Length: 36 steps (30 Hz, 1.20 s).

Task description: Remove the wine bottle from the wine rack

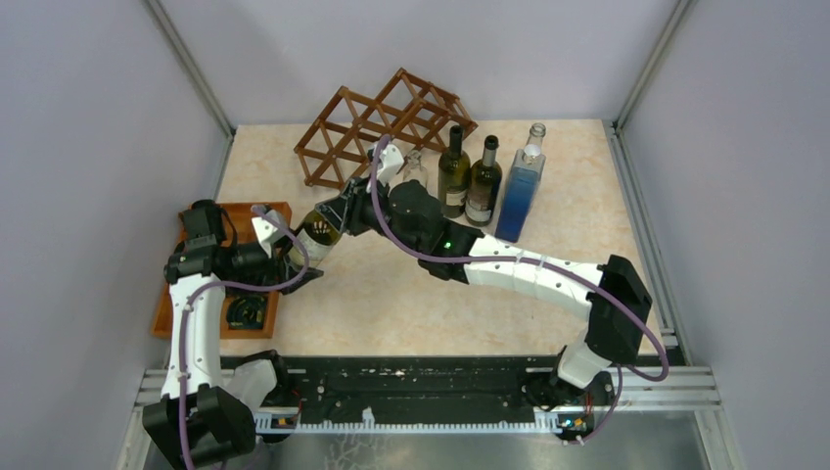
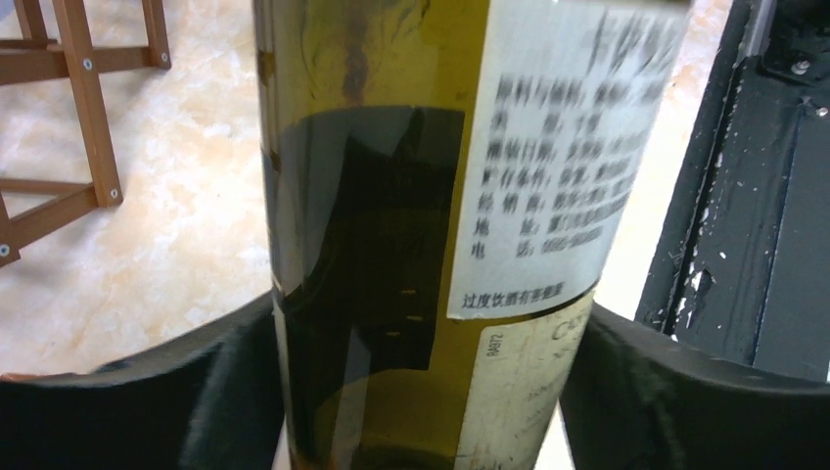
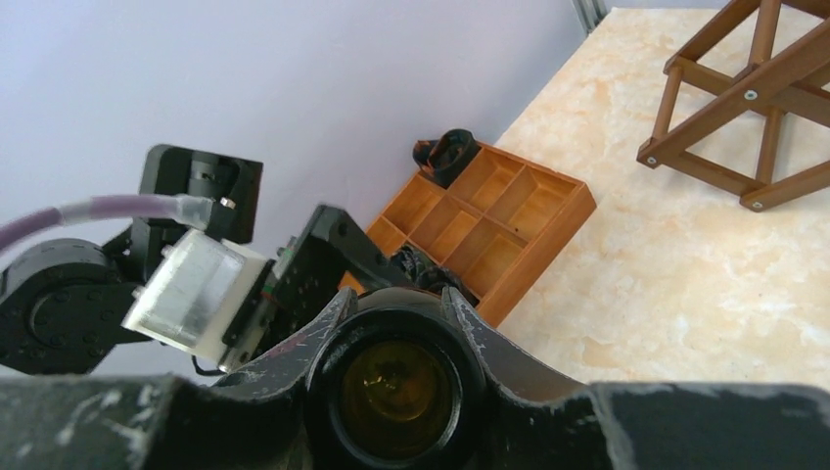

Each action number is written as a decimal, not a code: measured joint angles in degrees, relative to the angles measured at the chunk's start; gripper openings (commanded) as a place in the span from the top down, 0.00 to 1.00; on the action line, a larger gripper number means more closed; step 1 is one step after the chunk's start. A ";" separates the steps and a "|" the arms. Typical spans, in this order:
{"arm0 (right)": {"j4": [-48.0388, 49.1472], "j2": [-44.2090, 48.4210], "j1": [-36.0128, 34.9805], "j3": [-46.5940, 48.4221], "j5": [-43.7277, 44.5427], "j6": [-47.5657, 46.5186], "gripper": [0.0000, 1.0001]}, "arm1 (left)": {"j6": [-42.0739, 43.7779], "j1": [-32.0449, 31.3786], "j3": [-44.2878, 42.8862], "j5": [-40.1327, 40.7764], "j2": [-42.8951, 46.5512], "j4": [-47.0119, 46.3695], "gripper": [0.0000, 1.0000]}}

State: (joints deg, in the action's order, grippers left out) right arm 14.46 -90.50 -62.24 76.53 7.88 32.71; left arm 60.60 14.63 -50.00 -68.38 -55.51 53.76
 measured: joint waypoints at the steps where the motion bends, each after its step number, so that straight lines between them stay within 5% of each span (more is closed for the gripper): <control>1: -0.09 0.00 0.07 0.00 -0.02 -0.02 1.00 | -0.09 0.00 0.00 -0.02 0.00 -0.02 0.01; 11: -10.43 1.36 2.91 -4.09 1.55 -4.17 1.00 | -1.03 -0.11 -1.64 -0.39 0.50 -1.11 0.01; 20: -20.48 14.58 5.11 -13.60 8.46 -12.70 1.00 | -8.74 -0.11 -4.33 3.23 0.66 -4.96 0.01; 36: -20.37 18.36 13.81 -15.04 20.13 -25.07 1.00 | -14.62 -0.11 -4.61 5.51 0.66 -7.19 0.01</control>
State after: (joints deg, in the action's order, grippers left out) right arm -5.91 -72.14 -48.42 61.49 28.01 7.64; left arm 45.98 14.52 -54.61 -62.87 -54.85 46.57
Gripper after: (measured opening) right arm 0.320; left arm 0.987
